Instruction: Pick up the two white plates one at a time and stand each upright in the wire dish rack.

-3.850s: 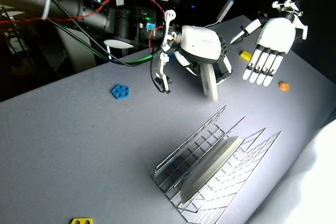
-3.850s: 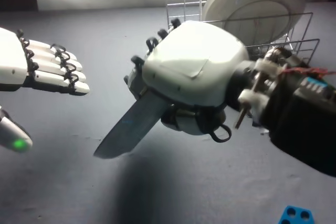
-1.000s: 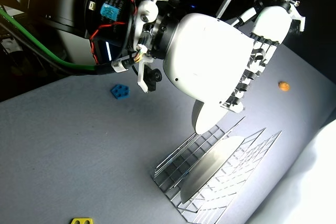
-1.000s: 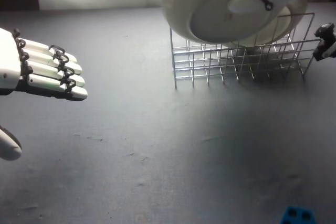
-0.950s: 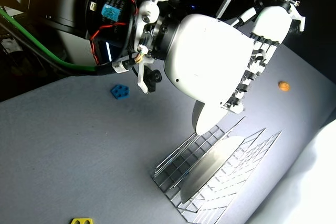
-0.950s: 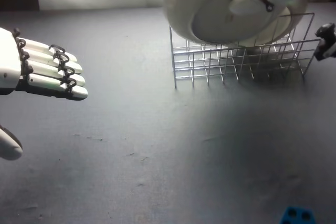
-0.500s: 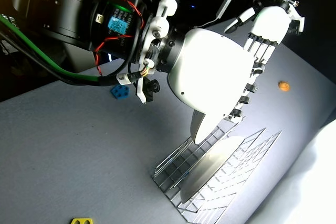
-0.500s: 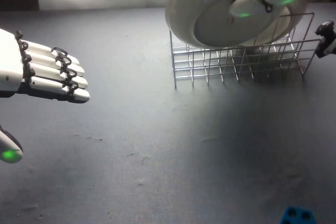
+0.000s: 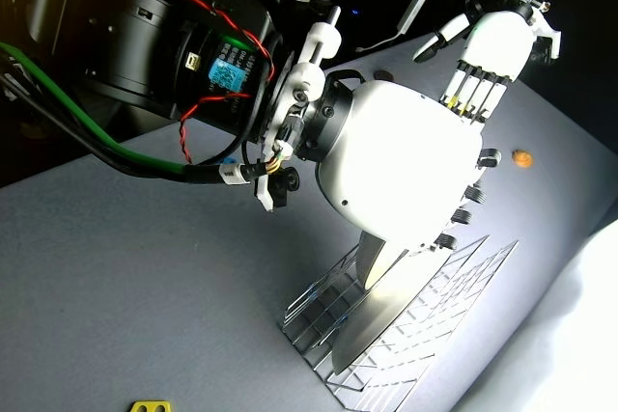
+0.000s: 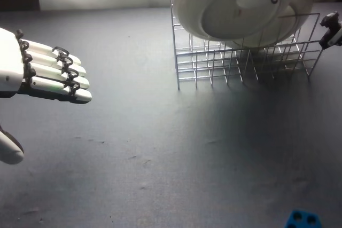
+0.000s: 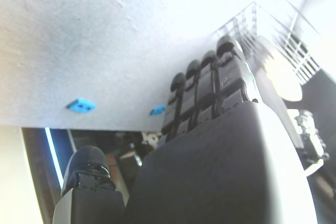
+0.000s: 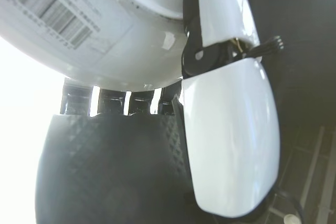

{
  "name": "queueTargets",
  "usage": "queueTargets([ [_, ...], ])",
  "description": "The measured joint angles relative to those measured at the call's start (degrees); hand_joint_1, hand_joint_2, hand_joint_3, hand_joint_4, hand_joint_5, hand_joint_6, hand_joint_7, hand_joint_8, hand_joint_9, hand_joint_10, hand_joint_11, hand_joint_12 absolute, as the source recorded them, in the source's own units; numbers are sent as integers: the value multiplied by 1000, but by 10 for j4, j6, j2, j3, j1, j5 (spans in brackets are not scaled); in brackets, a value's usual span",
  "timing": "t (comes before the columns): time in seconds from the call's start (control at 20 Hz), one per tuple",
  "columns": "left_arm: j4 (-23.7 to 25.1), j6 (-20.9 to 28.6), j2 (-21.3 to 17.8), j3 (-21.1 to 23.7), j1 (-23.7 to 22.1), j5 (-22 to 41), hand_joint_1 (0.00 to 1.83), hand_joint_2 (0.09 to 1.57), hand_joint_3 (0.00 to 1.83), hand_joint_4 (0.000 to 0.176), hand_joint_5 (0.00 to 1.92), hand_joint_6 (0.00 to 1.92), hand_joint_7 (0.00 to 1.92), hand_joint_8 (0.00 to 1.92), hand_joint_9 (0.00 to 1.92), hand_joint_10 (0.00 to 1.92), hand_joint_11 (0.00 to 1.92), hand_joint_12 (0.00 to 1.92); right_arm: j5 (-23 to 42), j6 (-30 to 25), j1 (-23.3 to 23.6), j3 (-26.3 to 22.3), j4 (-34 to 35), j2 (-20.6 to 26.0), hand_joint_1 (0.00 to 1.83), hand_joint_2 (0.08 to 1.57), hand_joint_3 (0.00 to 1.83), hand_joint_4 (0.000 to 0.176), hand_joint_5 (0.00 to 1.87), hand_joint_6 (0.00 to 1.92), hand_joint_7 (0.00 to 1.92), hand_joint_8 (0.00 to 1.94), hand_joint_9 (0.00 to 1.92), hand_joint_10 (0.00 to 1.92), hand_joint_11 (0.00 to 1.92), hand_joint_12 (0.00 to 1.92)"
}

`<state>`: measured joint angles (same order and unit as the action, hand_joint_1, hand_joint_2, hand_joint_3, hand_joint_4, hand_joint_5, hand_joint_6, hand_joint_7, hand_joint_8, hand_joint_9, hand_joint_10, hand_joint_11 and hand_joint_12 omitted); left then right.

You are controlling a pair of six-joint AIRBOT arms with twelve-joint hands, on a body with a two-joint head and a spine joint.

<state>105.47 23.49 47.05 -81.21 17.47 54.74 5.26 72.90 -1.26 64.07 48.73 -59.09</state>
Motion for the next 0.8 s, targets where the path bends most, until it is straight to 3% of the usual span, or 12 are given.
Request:
queueTargets([
  [0.4,0,0,0,4,-1,0,0,1057,2,0,45,5,40,7,10,3,0,0,1,0,-22,20,-8,-14,1386,1072,2,0,971,945,1077,839,1029,1011,786,1226],
  [0.45,0,0,0,6,-1,0,0,1059,3,0,42,4,33,3,7,2,0,0,4,0,-23,21,-8,-14,1391,1057,0,0,1013,876,1114,769,1072,952,819,1186],
  [0.5,1,0,0,6,-1,0,0,1058,2,0,36,1,30,2,8,2,0,0,8,0,-26,22,-8,-15,1276,1065,0,0,1028,877,1142,776,1106,678,829,1156],
  [0.55,1,0,0,6,-1,0,0,1055,1,0,37,1,36,4,14,4,2,1,14,0,-30,22,-8,-17,1363,1075,0,0,973,967,1089,833,1031,928,789,1199],
  [0.6,0,0,0,6,-1,0,0,1060,3,0,46,5,46,8,20,7,7,3,15,0,-33,24,-8,-18,1380,1078,1,0,960,985,1070,856,1013,997,762,1221],
  [0.7,1,0,0,6,-1,0,0,1059,2,0,43,3,42,5,16,4,2,1,15,0,-37,26,-8,-22,1392,1055,0,0,1021,884,1121,756,1062,943,814,1171],
  [0.8,1,0,0,6,-1,0,0,1057,1,0,28,2,20,3,0,0,0,0,17,0,-40,32,-7,-27,1389,1064,0,0,994,909,1092,811,1044,985,788,1191],
])
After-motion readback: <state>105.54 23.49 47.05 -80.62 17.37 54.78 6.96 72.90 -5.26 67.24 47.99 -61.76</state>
